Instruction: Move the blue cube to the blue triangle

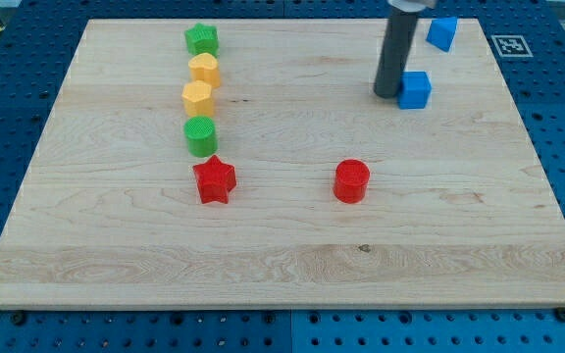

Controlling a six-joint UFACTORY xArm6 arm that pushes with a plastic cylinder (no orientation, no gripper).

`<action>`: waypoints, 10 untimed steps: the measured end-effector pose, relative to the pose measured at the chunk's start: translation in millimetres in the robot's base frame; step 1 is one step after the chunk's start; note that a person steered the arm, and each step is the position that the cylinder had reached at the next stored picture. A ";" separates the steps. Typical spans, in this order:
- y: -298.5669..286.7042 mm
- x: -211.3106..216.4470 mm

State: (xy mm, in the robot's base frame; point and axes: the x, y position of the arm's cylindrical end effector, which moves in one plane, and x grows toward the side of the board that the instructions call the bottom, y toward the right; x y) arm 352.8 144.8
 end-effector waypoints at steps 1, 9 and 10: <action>34.4 12.7; 64.9 -30.9; 64.9 -50.3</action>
State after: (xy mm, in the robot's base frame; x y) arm 302.6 209.6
